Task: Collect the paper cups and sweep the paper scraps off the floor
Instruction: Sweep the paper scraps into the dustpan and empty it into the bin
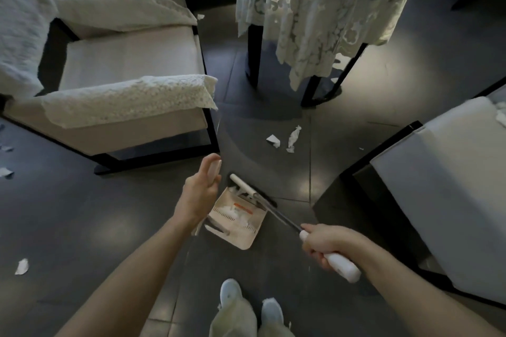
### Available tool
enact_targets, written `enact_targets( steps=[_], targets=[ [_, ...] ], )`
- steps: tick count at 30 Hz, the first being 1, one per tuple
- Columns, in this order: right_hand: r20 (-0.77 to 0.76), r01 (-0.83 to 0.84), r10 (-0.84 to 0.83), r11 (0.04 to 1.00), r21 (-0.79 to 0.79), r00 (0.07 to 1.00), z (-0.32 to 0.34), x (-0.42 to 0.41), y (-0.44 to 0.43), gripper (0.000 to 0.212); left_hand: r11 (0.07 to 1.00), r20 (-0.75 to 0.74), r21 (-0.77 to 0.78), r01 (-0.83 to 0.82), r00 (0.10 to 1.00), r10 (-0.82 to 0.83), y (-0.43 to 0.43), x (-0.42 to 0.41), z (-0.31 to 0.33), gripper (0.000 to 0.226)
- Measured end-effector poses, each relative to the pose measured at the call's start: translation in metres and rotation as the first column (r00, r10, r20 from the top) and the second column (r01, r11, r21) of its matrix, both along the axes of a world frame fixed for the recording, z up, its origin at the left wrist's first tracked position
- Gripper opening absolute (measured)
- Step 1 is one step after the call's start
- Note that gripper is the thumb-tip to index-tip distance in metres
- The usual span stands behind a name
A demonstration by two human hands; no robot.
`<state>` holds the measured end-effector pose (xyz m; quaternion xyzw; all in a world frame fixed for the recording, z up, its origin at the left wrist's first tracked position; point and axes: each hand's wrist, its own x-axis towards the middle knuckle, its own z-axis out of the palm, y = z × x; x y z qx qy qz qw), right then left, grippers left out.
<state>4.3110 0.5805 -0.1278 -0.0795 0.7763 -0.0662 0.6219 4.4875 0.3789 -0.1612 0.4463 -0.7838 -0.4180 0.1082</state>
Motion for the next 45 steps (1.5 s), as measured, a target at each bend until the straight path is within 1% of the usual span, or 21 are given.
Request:
enact_targets(
  steps=[2,6,9,11,14,16,20,22,25,27,29,32,33,35,36,37,39,42,44,45],
  targets=[
    [0.067,0.062,-0.062,0.998,0.002,0.996,0.020,-0.005,0.003,0.069,1.000,-0.010,0.006,0.015,1.000,-0.015,-0.007,-0.004,0.000,0.037],
    [0.107,0.159,-0.156,0.987,-0.022,0.982,0.050,-0.015,0.007,0.067,0.999,-0.030,0.009,0.033,0.999,-0.033,-0.020,-0.004,0.000,0.037],
    [0.076,0.218,-0.214,0.974,-0.062,0.974,0.057,-0.016,0.003,0.067,1.000,-0.035,0.011,0.017,0.999,-0.017,-0.029,-0.009,0.000,0.037],
    [0.042,0.255,-0.252,0.960,-0.111,0.967,0.054,-0.021,-0.003,0.068,0.999,-0.030,0.004,0.034,0.999,-0.034,-0.036,-0.017,0.001,0.037],
    [-0.048,0.289,-0.302,0.939,-0.184,0.952,0.043,-0.039,-0.022,0.069,0.998,-0.034,-0.010,0.065,0.997,-0.066,-0.053,-0.039,0.004,0.037],
    [-0.092,0.338,-0.363,0.916,-0.214,0.927,0.033,-0.061,-0.038,0.070,0.997,-0.039,-0.025,0.077,0.996,-0.078,-0.067,-0.055,0.007,0.036],
    [-0.085,0.464,-0.497,0.850,-0.251,0.864,0.013,-0.127,-0.076,0.070,0.992,-0.040,-0.038,0.117,0.992,-0.119,-0.106,-0.093,0.008,0.038],
    [-0.102,0.474,-0.515,0.838,-0.271,0.851,0.004,-0.165,-0.095,0.065,0.989,-0.032,-0.016,0.150,0.988,-0.150,-0.129,-0.116,0.008,0.039],
    [-0.180,0.391,-0.439,0.886,-0.250,0.880,-0.013,-0.217,-0.121,0.052,0.980,-0.010,-0.028,0.196,0.980,-0.196,-0.157,-0.150,0.006,0.038],
    [-0.199,0.375,-0.420,0.898,-0.230,0.885,-0.024,-0.242,-0.133,0.048,0.971,0.000,-0.059,0.230,0.973,-0.230,-0.170,-0.169,0.003,0.037],
    [-0.157,0.423,-0.452,0.886,-0.189,0.878,-0.036,-0.257,-0.141,0.045,0.965,0.010,-0.070,0.252,0.968,-0.252,-0.180,-0.188,0.000,0.036],
    [-0.042,0.500,-0.506,0.860,-0.101,0.862,-0.045,-0.254,-0.150,0.042,0.961,0.047,-0.091,0.259,0.966,-0.256,-0.197,-0.220,-0.003,0.035],
    [-0.027,0.482,-0.485,0.873,-0.074,0.874,-0.046,-0.247,-0.153,0.045,0.957,0.064,-0.109,0.268,0.963,-0.262,-0.202,-0.229,-0.003,0.035],
    [-0.056,0.370,-0.373,0.927,-0.053,0.926,-0.043,-0.224,-0.156,0.055,0.954,0.062,-0.120,0.275,0.961,-0.270,-0.211,-0.244,-0.005,0.034],
    [-0.054,0.341,-0.344,0.938,-0.056,0.937,-0.038,-0.212,-0.159,0.060,0.953,0.053,-0.119,0.279,0.960,-0.275,-0.215,-0.249,-0.005,0.033],
    [-0.020,0.361,-0.362,0.931,-0.061,0.932,-0.032,-0.202,-0.163,0.063,0.950,0.050,-0.118,0.287,0.958,-0.283,-0.219,-0.254,-0.006,0.033],
    [0.069,0.448,-0.444,0.892,-0.063,0.894,-0.017,-0.193,-0.170,0.063,0.943,0.051,-0.116,0.312,0.950,-0.308,-0.226,-0.265,-0.005,0.032],
    [0.163,0.518,-0.508,0.855,-0.026,0.846,0.007,-0.205,-0.175,0.053,0.927,0.037,-0.105,0.361,0.932,-0.359,-0.236,-0.276,-0.005,0.034],
    [0.239,0.605,-0.590,0.796,0.009,0.772,0.018,-0.222,-0.170,0.053,0.919,0.040,-0.097,0.382,0.924,-0.379,-0.245,-0.280,-0.003,0.034],
    [0.266,0.644,-0.620,0.765,0.000,0.738,0.022,-0.231,-0.166,0.056,0.915,0.042,-0.098,0.391,0.920,-0.389,-0.249,-0.283,-0.002,0.034]
  ],
)
